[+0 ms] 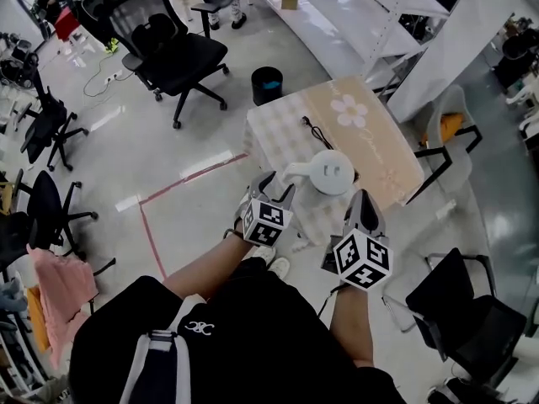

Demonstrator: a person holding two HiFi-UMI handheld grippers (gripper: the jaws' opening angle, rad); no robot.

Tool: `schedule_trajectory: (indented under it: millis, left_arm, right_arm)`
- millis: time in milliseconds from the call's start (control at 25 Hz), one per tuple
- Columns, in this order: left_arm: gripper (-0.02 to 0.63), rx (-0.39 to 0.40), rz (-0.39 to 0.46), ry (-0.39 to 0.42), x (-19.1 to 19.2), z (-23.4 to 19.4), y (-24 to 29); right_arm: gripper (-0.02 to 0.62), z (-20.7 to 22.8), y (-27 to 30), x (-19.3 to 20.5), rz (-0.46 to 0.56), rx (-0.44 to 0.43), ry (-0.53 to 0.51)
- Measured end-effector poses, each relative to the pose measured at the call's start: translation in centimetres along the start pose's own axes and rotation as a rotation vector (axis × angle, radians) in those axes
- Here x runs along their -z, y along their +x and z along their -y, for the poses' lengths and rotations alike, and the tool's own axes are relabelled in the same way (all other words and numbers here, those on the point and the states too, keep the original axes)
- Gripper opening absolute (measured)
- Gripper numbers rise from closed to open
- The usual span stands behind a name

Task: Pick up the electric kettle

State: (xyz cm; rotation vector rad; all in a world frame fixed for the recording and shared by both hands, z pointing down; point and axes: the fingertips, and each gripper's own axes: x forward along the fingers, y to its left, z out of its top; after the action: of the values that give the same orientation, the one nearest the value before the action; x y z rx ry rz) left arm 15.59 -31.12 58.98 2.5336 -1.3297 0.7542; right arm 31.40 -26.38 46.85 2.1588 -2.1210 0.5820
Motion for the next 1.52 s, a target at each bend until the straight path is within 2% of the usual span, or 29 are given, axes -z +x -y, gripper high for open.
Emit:
schedule_trajectory:
  millis: [280, 520, 680, 800, 1280, 1520]
  left_arm:
    - [0.218, -0.017, -0.030, 0.014, 1.9, -0.1, 3.3]
    - [0.229, -0.060, -0.042, 0.036, 3.2, -0.7, 6.3]
    - [0.233, -0.096, -0.016, 0.033, 3.3, -1.0, 7.5]
    - [0.233, -0.126, -0.001, 0.038, 3.4, -1.3, 8.6]
    - [0.227, -0.093, 0.005, 0.044, 3.3, -2.0, 12.0]
    - [0.169, -0.078, 0.012, 0.019, 3.1, -1.8, 13.1]
  right_arm:
    - [-0.009, 0.4, 0.1, 1.0, -0.048, 0.024, -0.043]
    - [-0.009, 0.6, -0.5, 0.6, -0.048, 0.050, -0.096]
    - [-0.009, 1.8, -1.5, -0.1, -0.051, 0.073, -0.065]
    - [-0.009, 2.8, -2.2, -0.2, -0.049, 0.115, -0.097]
    - [-0.009, 5.7, -3.7, 0.0, -0.059, 0.211, -0.152]
    - [-0.009, 6.3, -3.7, 0.4, -0.075, 0.226, -0.152]
